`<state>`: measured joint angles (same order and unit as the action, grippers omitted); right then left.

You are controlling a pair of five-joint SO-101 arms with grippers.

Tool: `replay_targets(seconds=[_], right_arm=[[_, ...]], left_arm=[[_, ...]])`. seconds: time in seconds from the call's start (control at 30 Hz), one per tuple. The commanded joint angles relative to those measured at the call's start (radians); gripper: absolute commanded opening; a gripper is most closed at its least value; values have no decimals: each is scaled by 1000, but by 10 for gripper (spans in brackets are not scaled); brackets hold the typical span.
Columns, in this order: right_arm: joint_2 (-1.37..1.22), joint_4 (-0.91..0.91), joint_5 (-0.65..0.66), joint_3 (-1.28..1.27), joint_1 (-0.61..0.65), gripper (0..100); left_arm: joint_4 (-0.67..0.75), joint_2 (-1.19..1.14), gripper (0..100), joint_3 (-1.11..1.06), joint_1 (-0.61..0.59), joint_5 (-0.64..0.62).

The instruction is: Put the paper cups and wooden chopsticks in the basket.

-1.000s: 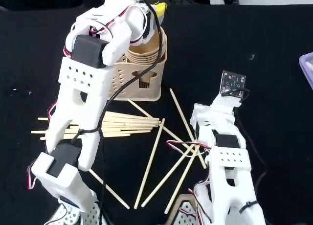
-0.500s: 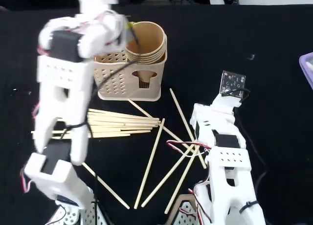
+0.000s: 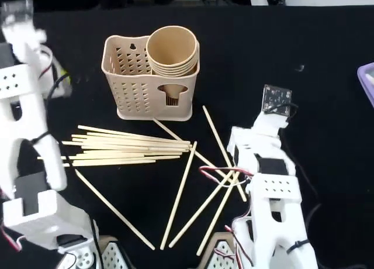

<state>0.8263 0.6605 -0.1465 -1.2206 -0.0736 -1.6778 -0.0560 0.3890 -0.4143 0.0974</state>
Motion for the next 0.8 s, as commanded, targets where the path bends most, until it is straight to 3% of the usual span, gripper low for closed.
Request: replay_targets(seconds=[0.0, 0.2, 0.3, 0.43, 0.53, 0.63, 0.77], right_arm=[[31, 81, 100, 113, 20, 16], [31, 184, 270, 160, 170, 16], [31, 305, 362, 222, 219, 16], [31, 493, 509, 305, 221, 16], [28, 605, 801, 308, 219, 21], [31, 681, 1069, 263, 218, 103], [33, 704, 1309, 191, 219, 237]], left_arm=[[269, 132, 191, -417, -110, 8], [723, 339, 192, -1000, -133, -2], [870, 417, 194, -1182, -139, -86], [939, 462, 192, -1297, -139, -176], [987, 456, 191, -1334, -139, -207], [1037, 442, 191, -1372, -131, -221], [1046, 436, 191, -1377, -131, -226]])
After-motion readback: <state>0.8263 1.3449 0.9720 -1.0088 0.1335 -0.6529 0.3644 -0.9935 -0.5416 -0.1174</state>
